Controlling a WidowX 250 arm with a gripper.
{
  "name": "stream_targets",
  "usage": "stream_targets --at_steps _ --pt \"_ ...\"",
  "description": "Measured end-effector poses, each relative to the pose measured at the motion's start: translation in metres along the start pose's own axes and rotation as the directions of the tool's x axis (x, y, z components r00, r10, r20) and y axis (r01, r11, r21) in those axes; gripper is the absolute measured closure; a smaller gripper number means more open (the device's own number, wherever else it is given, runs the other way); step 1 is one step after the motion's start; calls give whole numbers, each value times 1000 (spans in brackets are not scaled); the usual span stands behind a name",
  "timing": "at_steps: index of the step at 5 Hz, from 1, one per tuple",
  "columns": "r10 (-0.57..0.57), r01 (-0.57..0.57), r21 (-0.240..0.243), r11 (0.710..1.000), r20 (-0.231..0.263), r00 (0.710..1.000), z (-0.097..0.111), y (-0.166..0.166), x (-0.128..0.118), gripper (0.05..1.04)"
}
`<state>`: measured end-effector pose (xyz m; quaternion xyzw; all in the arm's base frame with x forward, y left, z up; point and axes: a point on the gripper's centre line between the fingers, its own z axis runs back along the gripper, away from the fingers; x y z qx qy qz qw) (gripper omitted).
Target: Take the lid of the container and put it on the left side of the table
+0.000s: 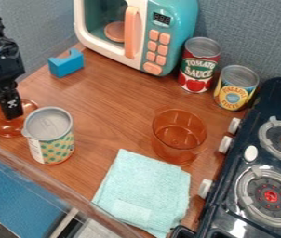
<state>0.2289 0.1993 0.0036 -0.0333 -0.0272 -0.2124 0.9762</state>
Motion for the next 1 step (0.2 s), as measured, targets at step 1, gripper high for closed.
stream_targets --at_steps 1 --pt "-19 19 22 1000 20 1000 23 -2 3 82"
